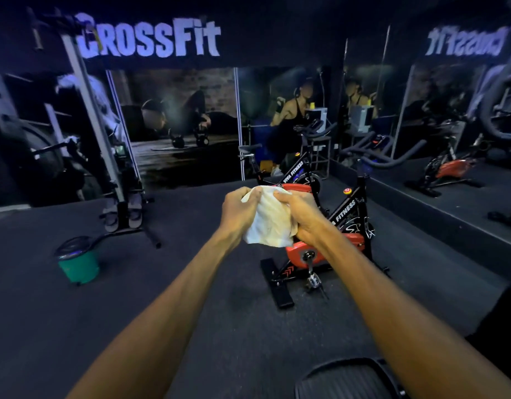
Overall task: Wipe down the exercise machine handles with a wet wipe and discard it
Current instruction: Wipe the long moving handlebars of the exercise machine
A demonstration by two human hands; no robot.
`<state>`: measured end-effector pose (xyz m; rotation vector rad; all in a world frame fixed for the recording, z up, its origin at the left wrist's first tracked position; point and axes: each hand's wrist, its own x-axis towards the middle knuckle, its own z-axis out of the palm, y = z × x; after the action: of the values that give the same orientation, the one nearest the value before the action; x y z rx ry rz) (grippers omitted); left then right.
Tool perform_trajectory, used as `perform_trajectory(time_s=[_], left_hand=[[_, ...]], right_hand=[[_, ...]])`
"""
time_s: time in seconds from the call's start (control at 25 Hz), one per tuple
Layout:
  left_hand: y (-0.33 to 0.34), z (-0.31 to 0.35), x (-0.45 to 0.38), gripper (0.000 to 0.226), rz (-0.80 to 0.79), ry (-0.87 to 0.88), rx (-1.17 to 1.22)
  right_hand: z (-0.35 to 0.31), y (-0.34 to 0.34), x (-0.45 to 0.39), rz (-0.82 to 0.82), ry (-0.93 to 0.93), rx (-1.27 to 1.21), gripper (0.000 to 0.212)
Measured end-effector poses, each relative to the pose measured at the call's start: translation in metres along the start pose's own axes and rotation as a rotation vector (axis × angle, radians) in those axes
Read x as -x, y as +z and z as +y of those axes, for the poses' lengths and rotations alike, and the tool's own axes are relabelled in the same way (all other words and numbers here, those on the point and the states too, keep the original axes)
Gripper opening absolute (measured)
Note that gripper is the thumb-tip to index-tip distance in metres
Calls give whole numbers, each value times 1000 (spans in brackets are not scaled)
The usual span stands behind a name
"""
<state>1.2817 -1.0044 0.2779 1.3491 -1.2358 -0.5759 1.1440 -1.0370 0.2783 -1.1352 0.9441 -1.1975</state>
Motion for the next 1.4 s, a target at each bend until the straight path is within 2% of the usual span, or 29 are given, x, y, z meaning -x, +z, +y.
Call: perform_trajectory(time_s=[0.08, 0.16, 0.24, 0.32, 0.4, 0.6, 0.72, 0.92, 1.08, 1.24, 1.4], left_hand=[[-4, -15, -43, 27, -24, 30, 1], [-7, -27, -79, 27, -61, 72, 18], [-12, -40, -124, 28, -134, 110, 27], [-17, -50, -165, 26, -223, 111, 44], [-21, -61, -209, 28, -316, 128, 57], [3, -80, -280, 31, -436, 171, 109], [37, -85, -318, 38, -516, 180, 170], [113, -78, -382, 28, -611, 230, 245], [182, -57, -420, 19, -762, 264, 357], [255, -35, -442, 25, -828, 296, 447], [337, -13, -468, 11, -932, 352, 460]], right_hand=[[7, 20, -28, 38, 24, 0, 20], [13, 38, -52, 15, 69, -47, 37], [14, 59, -79, 1, 84, -28, 44], [10, 75, -100, 5, 84, 70, 36], [10, 95, -127, 100, 49, 121, 27], [3, 108, -187, 297, -26, 46, 20], [-1, 88, -229, 401, -47, 1, 27], [-12, 41, -293, 552, -82, -18, 27], [-40, -8, -338, 662, -116, -83, 30], [-61, -61, -370, 761, -163, -122, 29], [-81, -128, -405, 880, -241, -176, 28]])
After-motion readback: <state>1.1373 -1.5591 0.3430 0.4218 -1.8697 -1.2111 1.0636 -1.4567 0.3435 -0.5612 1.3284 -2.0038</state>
